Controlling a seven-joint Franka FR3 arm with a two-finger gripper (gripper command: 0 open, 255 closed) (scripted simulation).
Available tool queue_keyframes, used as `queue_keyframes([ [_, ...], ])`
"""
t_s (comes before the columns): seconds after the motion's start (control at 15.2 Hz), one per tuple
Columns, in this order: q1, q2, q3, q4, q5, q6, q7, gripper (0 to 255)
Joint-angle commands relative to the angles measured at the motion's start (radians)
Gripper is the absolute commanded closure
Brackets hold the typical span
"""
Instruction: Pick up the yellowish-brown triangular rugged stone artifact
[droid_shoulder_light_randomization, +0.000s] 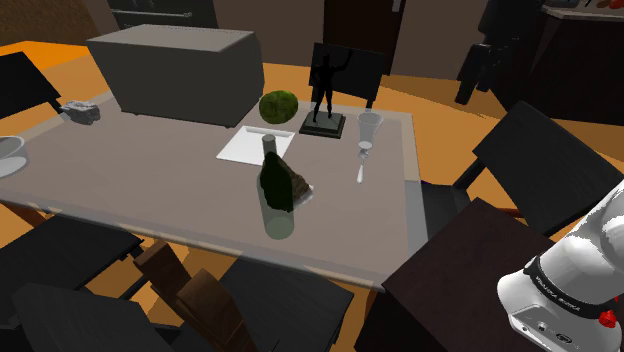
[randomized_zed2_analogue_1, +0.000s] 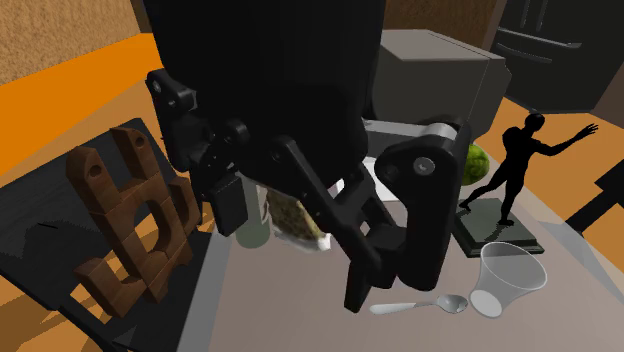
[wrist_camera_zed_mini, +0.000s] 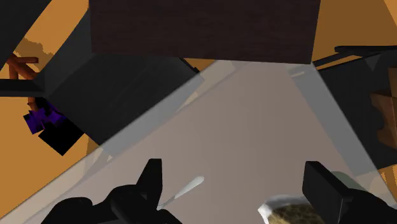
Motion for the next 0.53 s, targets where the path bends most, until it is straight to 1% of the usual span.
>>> queue_keyframes([
  [0.0, 0.000, 0.000, 0.000, 0.000, 0.000, 0.000, 0.000, 0],
  [0.46, 0.000, 0.264, 0.115, 0.143, 0.124, 0.017, 0.256, 0],
])
